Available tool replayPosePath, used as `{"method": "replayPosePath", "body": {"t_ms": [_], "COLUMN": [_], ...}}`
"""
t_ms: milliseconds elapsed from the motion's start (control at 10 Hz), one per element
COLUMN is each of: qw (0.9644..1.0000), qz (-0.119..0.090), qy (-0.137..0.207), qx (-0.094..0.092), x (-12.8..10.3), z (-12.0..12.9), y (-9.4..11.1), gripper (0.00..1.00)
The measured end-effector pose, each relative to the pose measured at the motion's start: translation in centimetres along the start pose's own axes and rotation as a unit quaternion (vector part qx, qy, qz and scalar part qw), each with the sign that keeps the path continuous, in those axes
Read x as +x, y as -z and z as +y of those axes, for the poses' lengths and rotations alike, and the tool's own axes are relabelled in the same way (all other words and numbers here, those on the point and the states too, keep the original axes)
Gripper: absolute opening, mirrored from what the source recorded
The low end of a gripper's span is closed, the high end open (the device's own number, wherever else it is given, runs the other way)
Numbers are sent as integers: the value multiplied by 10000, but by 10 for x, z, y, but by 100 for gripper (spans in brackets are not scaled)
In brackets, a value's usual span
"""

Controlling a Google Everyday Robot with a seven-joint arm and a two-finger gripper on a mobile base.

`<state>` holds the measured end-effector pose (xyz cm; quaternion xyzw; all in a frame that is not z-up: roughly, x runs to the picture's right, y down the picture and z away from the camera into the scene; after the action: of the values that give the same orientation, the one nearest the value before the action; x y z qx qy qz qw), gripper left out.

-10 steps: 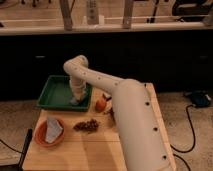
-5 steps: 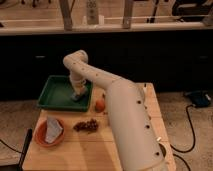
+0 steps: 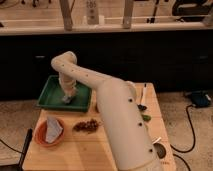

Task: Wipe tray with sponge

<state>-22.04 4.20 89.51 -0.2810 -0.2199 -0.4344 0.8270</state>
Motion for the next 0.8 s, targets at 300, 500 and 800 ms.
{"method": "replayPosePath", "body": {"t_ms": [300,500,800], "qw": [9999,9992,9987], "qz": [68,200,261], "qy": [-93,-359,-421], "qx": [-35,-18,89], "x": [11,40,56], "z": [27,48,47], "y": [7,14,16], "gripper": [3,3,3]}}
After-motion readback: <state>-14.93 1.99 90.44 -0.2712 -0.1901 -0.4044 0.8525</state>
